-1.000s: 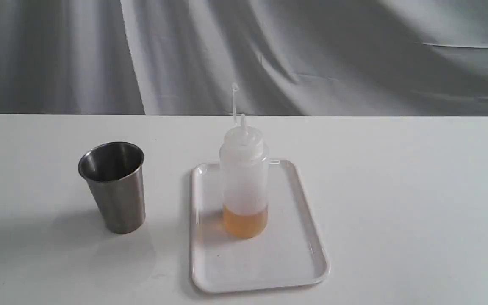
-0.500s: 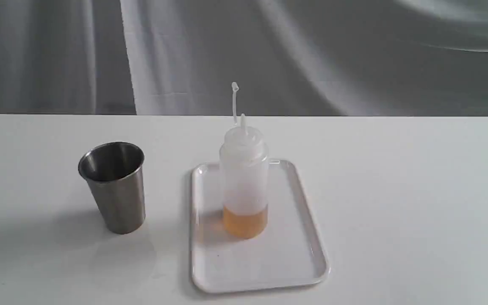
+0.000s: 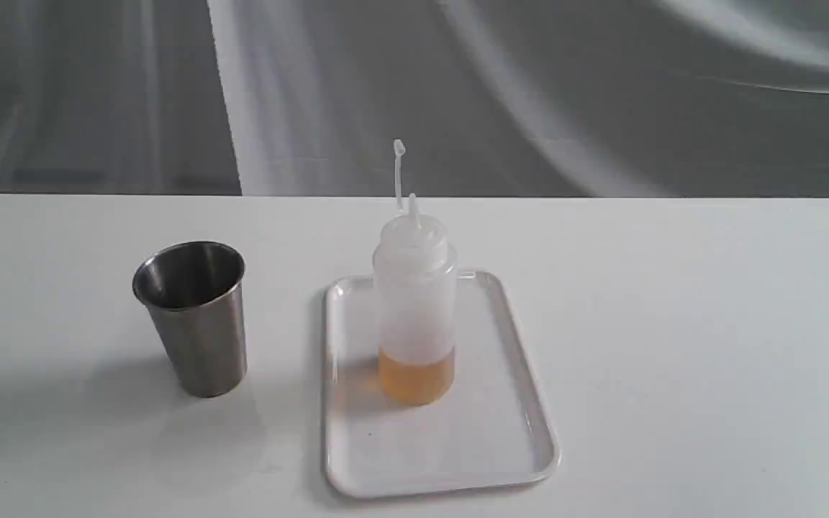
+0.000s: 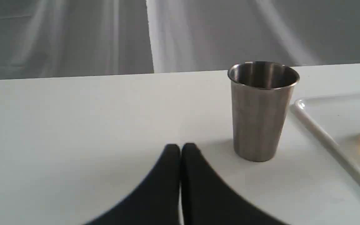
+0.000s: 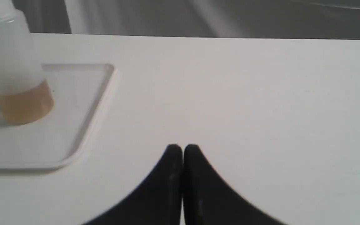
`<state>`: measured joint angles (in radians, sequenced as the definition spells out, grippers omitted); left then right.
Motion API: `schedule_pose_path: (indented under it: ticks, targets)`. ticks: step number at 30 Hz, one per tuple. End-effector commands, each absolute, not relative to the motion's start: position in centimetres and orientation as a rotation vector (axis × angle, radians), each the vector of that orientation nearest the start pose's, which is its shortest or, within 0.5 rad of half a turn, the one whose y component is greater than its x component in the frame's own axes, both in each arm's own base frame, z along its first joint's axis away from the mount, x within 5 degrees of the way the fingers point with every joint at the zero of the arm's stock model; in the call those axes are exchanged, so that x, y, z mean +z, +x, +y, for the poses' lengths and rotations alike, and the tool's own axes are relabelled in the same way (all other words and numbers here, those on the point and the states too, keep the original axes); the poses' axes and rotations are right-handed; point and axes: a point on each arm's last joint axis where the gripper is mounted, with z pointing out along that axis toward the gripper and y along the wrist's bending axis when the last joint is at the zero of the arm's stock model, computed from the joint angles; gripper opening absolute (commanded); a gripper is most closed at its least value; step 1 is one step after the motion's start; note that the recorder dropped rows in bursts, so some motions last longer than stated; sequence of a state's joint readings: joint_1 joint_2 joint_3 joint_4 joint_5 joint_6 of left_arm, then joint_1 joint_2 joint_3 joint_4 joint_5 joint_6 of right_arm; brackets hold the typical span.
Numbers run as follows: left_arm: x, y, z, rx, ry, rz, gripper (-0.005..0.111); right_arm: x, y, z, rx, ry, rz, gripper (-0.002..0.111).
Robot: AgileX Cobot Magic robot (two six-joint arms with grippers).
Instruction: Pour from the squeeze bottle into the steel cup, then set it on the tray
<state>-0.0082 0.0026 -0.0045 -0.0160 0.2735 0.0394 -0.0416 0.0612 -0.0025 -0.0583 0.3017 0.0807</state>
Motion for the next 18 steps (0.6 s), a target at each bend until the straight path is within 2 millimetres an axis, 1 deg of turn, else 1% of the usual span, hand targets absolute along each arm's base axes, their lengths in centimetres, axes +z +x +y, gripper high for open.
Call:
schedule_pose_path:
  ticks: [1,4,8,11,18]
  targets:
    - [18.91,5.5,-0.12,0.0,0.034,1.749,0.0,18.25,5.71,-0.82,-0.074,0.148,1.838,0.0]
    - [18.91,5.5,-0.12,0.001,0.034,1.749,0.0,18.23,5.62,-1.25,-0.117,0.232,1.833,0.0]
    - [18.91,5.5,-0.12,0.001,0.034,1.749,0.0,18.24,5.41,-1.54,-0.157,0.285,1.82,0.0]
    - [18.91,5.5,-0.12,0.001,0.034,1.749,0.0,18.3,5.15,-1.54,-0.167,0.29,1.798,0.0]
    - [18.91,5.5,-0.12,-0.001,0.031,1.749,0.0,18.22,5.12,-1.55,-0.17,0.292,1.807,0.0]
